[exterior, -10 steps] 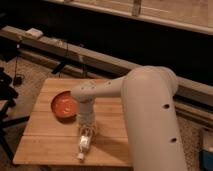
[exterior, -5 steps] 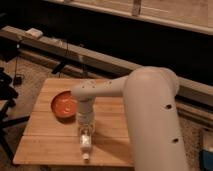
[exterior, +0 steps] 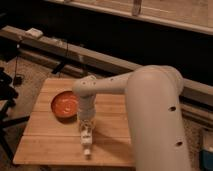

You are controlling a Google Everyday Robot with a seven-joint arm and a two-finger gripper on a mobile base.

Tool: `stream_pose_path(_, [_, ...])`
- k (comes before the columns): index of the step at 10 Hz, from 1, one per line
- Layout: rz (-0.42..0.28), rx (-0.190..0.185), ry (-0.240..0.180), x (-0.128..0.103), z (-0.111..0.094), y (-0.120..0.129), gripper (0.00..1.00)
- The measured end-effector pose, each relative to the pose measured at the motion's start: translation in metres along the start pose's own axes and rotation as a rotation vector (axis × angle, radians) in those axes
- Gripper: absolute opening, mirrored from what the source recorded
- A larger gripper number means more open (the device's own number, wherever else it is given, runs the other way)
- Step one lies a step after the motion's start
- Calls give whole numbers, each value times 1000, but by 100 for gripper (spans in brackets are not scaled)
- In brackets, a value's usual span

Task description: Place the bottle in the ceramic bowl

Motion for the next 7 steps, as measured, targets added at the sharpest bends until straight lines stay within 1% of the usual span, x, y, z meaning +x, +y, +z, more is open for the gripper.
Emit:
stream_pose_path(1, [0, 3, -15, -1, -13, 1, 0])
stream_pose_path(2, [-11, 12, -40, -3, -34, 4, 0])
stream_pose_path(4, [-58, 14, -76, -10, -68, 15, 0])
stream_pose_path(5, [-81, 13, -88, -14, -77, 23, 0])
stream_pose_path(6, [-125, 12, -102, -23, -87, 37, 0])
stream_pose_path(7, [-164, 12, -105, -31, -92, 49, 0])
